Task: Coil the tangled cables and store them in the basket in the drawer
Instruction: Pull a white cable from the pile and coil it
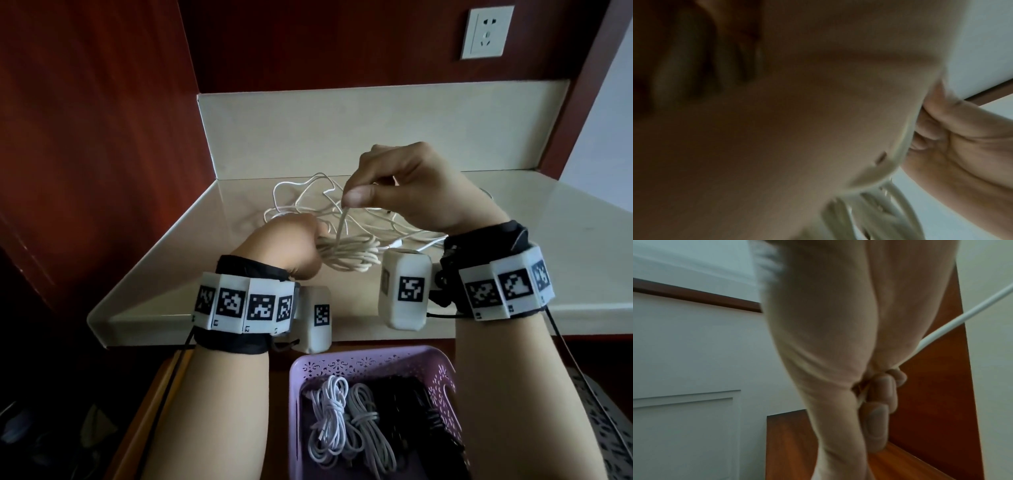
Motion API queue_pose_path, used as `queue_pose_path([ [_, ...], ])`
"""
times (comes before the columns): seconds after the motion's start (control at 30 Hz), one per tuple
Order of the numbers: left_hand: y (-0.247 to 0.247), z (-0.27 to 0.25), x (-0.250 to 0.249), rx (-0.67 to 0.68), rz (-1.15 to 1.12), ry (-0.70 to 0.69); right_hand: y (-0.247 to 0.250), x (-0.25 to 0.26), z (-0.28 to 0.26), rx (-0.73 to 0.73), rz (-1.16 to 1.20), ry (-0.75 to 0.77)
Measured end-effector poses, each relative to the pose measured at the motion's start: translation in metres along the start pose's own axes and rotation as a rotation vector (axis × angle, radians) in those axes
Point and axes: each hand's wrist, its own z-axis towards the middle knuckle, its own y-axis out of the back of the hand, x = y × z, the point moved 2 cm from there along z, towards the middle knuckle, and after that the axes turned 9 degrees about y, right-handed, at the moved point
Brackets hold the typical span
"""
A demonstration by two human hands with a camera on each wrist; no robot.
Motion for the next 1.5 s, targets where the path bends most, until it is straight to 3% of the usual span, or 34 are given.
queue_pose_path([
  [0.1, -0.003, -0.005, -0.004, 0.067, 0.041, 0.025, -0.005, -0.003, 0.002, 0.003, 0.053, 0.012],
  [0.2, -0.001, -0.008, 0.000, 0.142, 0.002, -0.066, -0.004, -0.021, -0.001, -0.115, 0.075, -0.039],
  [0.4, 0.012, -0.012, 0.016, 0.204, -0.275, -0.270, -0.002, -0.035, -0.009, -0.192, 0.177, -0.131],
  [0.57, 0.023, -0.028, 0.016, 0.231, -0.649, -0.388, -0.018, -0.037, -0.006, -0.113, 0.279, -0.158],
  [0.73, 0.026, -0.017, 0.024, -0.040, -0.944, -0.195, -0.017, -0.039, -0.005, -0.226, 0.174, -0.211],
  [0.87, 0.022, -0.004, 0.024, -0.129, -1.293, 0.072, -0.027, -0.036, -0.002, -0.145, -0.009, -0.301],
  [1.03, 0.007, 0.013, 0.035, -0.182, -1.431, 0.267, -0.041, -0.023, 0.008, -0.013, -0.257, -0.284],
  [1.13, 0.004, 0.018, 0.036, -0.201, -1.378, 0.290, -0.046, -0.018, 0.014, 0.056, -0.422, -0.252],
  [1.2, 0.004, 0.021, 0.035, -0.271, -1.229, 0.304, -0.051, -0.017, 0.014, 0.121, -0.512, -0.255],
  [1.33, 0.015, 0.021, 0.032, -0.504, -0.609, 0.286, -0.051, -0.014, 0.013, 0.152, -0.512, -0.267],
  [1.4, 0.025, 0.016, 0.027, -0.600, -0.327, 0.205, -0.048, -0.013, 0.014, 0.153, -0.521, -0.289],
  [1.5, 0.032, 0.014, 0.022, -0.625, -0.013, 0.124, -0.040, -0.014, 0.015, 0.098, -0.570, -0.319],
])
